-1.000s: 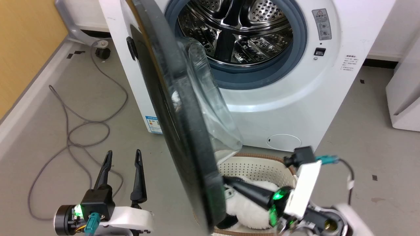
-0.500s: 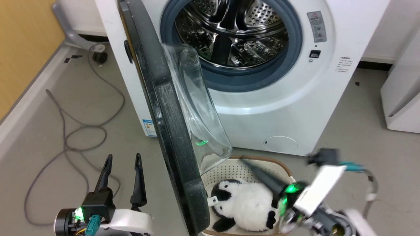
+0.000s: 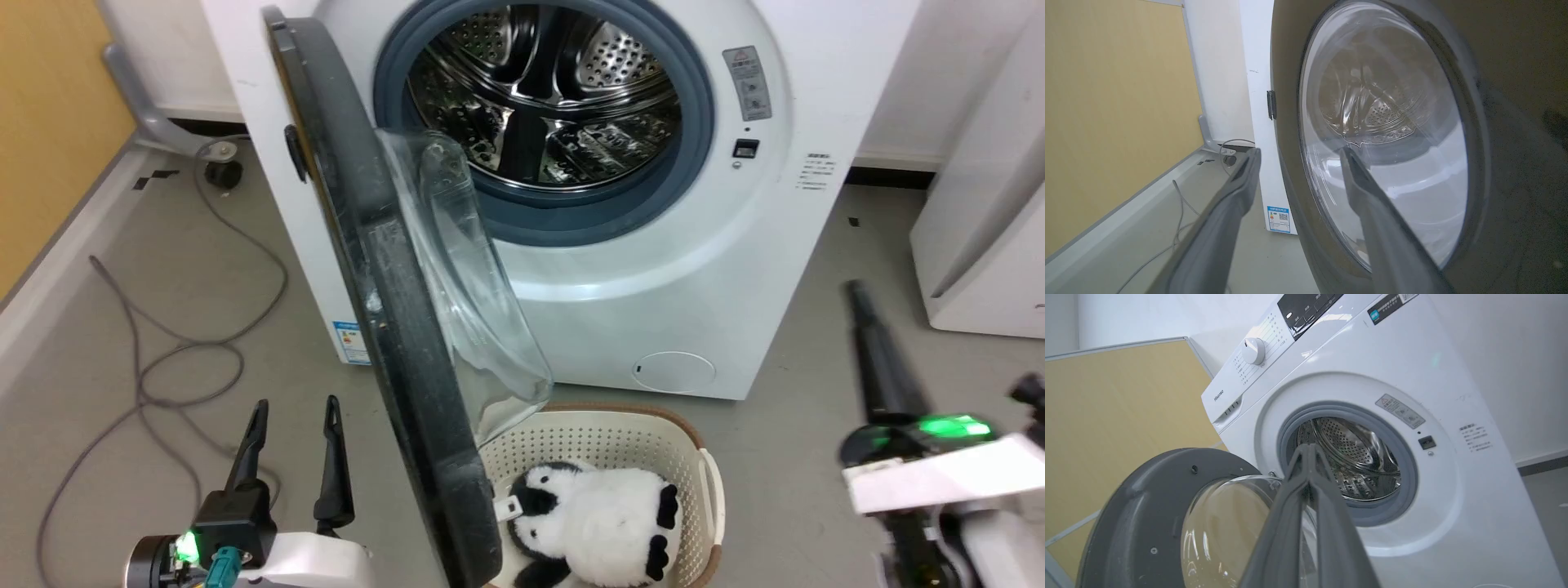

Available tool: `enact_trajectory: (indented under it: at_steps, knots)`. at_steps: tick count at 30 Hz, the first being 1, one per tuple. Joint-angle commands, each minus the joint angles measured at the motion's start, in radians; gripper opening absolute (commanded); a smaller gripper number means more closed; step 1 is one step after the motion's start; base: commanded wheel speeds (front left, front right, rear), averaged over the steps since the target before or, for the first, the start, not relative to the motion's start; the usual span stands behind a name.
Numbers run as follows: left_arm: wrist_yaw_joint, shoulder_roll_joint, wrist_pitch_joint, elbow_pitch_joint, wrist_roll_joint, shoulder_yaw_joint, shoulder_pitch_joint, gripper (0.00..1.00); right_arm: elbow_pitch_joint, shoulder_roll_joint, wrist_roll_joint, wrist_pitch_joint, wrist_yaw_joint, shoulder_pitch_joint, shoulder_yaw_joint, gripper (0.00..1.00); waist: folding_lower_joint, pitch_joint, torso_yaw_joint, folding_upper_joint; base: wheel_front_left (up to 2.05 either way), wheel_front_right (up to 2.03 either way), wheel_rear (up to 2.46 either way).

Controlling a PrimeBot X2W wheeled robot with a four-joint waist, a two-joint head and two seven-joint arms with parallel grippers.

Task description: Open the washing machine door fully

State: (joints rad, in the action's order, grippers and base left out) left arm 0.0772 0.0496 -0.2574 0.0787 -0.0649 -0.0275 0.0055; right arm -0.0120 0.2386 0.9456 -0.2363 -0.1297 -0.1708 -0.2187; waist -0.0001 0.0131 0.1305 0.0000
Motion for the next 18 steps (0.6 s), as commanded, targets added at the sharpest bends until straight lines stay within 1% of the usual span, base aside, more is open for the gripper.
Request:
enact_trajectory:
  at_steps: [1,3,6,8,11,14,18]
  knots:
    - [0.003,0.001,-0.004,-0.001,-0.004,0.005,0.015,1.0,-0.003,0.009,-0.103,-0.019,-0.001,0.023,0.039,0.0,0.0001,-0.003,-0.008,0.0,0.0,0.0,0.0]
    - [0.005,0.001,-0.004,-0.004,-0.005,0.01,0.019,1.0,-0.026,-0.019,-0.217,-0.024,-0.001,0.035,0.106,0.0,0.0001,-0.003,-0.017,0.0,0.0,0.0,0.0]
    - [0.007,0.001,-0.004,-0.009,-0.006,0.017,0.022,1.0,-0.086,-0.059,-0.425,-0.025,-0.001,0.064,0.184,0.0,0.0001,-0.002,-0.027,0.0,0.0,0.0,0.0]
    - [0.006,0.001,-0.004,-0.011,-0.006,0.018,0.022,1.0,-0.111,-0.097,-0.517,-0.025,-0.001,0.091,0.222,0.0,0.0001,-0.002,-0.031,0.0,0.0,0.0,0.0]
    - [0.004,0.001,-0.004,-0.013,-0.003,0.021,0.021,1.0,-0.139,-0.11,-0.681,-0.025,-0.001,0.135,0.238,0.0,0.0001,-0.003,-0.037,0.0,0.0,0.0,0.0]
    - [0.002,0.001,-0.004,-0.014,-0.001,0.022,0.021,1.0,-0.154,-0.141,-0.769,-0.025,-0.001,0.181,0.248,0.0,0.0001,-0.005,-0.041,0.0,0.0,0.0,0.0]
    - [0.002,0.001,-0.004,-0.016,-0.001,0.021,0.024,1.0,-0.142,-0.17,-0.793,-0.025,-0.001,0.239,0.254,0.0,0.0001,-0.008,-0.044,0.0,0.0,0.0,0.0]
